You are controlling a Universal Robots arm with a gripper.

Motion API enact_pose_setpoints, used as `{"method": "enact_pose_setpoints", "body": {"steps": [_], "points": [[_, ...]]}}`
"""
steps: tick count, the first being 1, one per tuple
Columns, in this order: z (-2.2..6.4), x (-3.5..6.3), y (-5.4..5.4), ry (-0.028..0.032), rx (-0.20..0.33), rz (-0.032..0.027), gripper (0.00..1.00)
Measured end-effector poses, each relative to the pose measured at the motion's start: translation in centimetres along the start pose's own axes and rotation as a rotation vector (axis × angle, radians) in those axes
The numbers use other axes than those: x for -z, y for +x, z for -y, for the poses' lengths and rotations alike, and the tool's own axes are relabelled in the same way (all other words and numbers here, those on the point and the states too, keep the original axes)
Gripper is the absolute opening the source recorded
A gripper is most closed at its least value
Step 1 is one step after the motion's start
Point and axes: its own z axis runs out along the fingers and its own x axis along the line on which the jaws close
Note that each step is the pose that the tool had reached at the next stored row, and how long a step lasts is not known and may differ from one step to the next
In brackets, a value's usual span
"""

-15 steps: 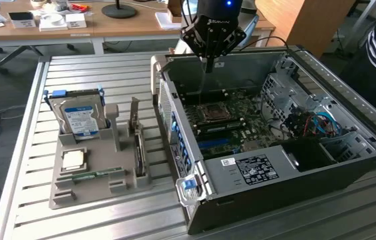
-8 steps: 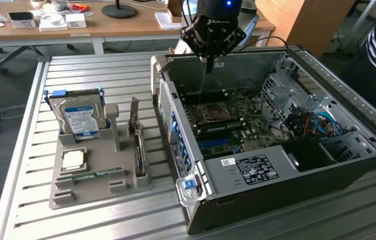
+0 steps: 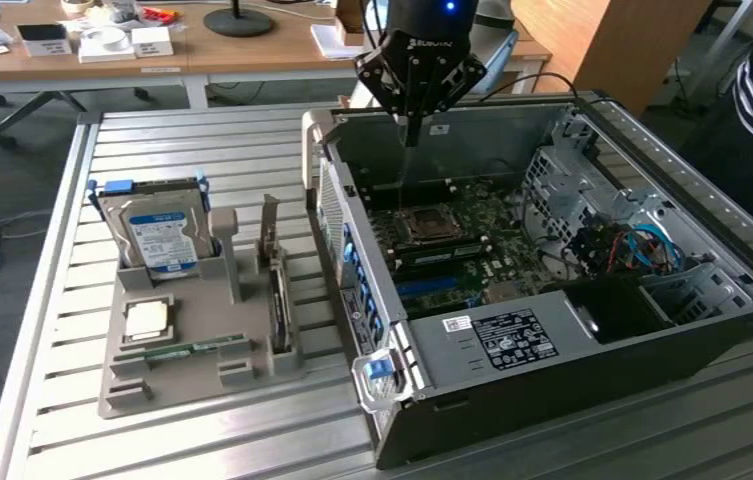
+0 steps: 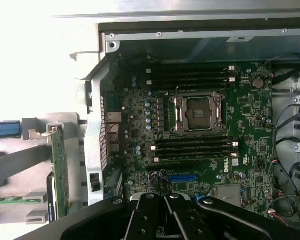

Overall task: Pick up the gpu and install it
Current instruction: 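Reach for the gpu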

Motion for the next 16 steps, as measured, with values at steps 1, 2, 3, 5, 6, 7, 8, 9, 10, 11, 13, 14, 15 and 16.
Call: {"method": "enact_pose_setpoints", "body": {"steps": [1,2,3,5,6,7,8,9,10,11,13,14,15,16], "points": [[0.01,0.00,0.1,0.0000,0.000,0.0000,0.11],[0.01,0.00,0.2,-0.0001,0.000,0.0000,0.11],[0.02,0.01,0.3,0.0000,0.000,0.0000,0.11],[0.03,0.01,0.4,0.0000,0.000,0.0000,0.11],[0.04,0.02,0.5,0.0000,0.000,0.0000,0.11],[0.05,0.02,0.6,0.0000,0.000,0.0000,0.11],[0.06,0.02,0.7,-0.0001,0.000,0.0000,0.11],[0.07,0.02,0.9,-0.0001,0.000,0.0000,0.11],[0.08,0.02,1.0,0.0000,0.000,0.0000,0.11],[0.09,0.03,1.2,0.0000,0.000,0.0000,0.11],[0.11,0.03,1.4,-0.0001,0.000,0.0000,0.11],[0.11,0.04,1.6,-0.0001,0.000,0.0000,0.11],[0.12,0.04,1.7,-0.0001,0.000,0.0000,0.11],[0.13,0.05,1.8,0.0000,0.000,0.0000,0.11]]}}
